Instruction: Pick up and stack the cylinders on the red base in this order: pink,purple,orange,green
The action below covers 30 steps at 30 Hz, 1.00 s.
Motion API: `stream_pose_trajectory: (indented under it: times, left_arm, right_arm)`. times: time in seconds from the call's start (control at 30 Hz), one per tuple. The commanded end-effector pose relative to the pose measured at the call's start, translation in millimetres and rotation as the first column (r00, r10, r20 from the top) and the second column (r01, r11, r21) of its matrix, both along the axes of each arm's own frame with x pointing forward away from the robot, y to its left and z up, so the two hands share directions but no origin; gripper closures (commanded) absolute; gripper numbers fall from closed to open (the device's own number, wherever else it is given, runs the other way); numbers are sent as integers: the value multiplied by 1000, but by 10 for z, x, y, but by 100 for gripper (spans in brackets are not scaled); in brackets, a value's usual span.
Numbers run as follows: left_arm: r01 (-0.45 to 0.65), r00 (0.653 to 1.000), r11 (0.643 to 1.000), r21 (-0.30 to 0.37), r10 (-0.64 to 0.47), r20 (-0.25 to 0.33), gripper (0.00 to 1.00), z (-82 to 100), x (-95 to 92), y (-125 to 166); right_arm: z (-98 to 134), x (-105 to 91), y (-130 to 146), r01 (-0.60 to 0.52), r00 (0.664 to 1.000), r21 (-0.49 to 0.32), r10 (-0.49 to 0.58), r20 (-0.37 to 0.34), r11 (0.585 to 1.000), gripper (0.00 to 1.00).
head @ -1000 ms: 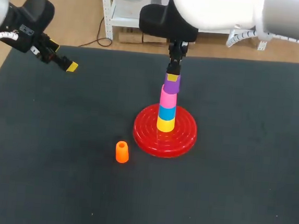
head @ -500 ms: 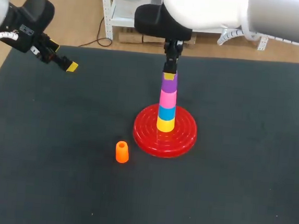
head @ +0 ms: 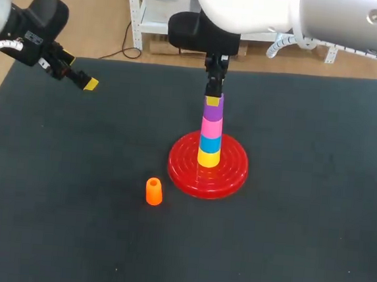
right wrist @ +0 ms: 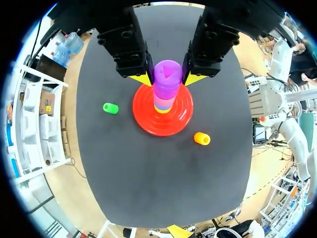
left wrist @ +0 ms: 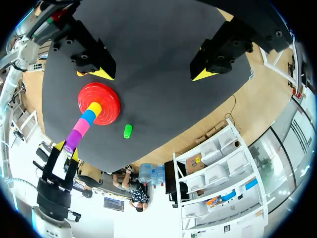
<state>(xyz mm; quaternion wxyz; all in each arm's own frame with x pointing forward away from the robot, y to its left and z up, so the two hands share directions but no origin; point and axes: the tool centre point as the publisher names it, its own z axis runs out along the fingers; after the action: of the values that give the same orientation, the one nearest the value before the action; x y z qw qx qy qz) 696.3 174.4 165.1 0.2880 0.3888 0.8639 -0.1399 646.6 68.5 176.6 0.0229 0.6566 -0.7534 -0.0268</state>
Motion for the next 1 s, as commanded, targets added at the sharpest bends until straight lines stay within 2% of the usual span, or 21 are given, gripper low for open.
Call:
stream_pose_trajectory:
  times: [0.03, 0.27, 0.3, 0.33, 0.37, 0.5, 0.6, 0.67, 0.73, 0.87, 1.0]
  left_arm:
    - [-1, 1000, 1000, 2, 1, 0, 0, 0, 1, -2]
    - [-1, 1000, 1000, 2, 1, 0, 0, 0, 1, -2]
    - [-1, 1000, 1000, 2, 1, 0, 0, 0, 1, -2]
    - [-1, 1000, 1000, 2, 1, 0, 0, 0, 1, -2]
    - [-1, 1000, 1000, 2, 1, 0, 0, 0, 1, -2]
    - [-1, 1000, 1000, 2, 1, 0, 0, 0, 1, -2]
    - [-1, 1000, 1000, 2, 1, 0, 0, 0, 1, -2]
    - [-1, 1000, 1000, 2, 1, 0, 0, 0, 1, -2]
    - [-1, 1000, 1000, 2, 1, 0, 0, 0, 1, -2]
    - [-1, 1000, 1000, 2, 1, 0, 0, 0, 1, -2]
    - [-1, 1000, 1000, 2, 1, 0, 0, 0, 1, -2]
  right_arm:
    - [-77, -28, -30, 9, 1000, 13, -9, 4, 1000, 100]
    - [-79, -68, -73, -1, 1000, 18, 0, 13, 1000, 100]
    - [-75, -74, -70, -2, 1000, 18, 1, 13, 1000, 87]
    - [-69, -78, -68, -4, 1000, 17, 4, 14, 1000, 18]
    - [-48, -82, -66, -6, 1000, 21, 6, 21, 1000, 0]
    - [106, -73, -73, -8, 997, 27, 6, 73, 1000, 0]
    - [312, -60, -38, -42, 986, 41, 35, 161, 998, 0]
    - [458, -70, 20, -101, 970, 58, 85, 226, 993, 0]
    - [571, -108, 102, -163, 957, 81, 138, 257, 983, 0]
    - [644, -242, 305, -272, 936, 108, 236, 263, 956, 0]
    - [528, -445, 504, -367, 913, 100, 338, 228, 925, 0]
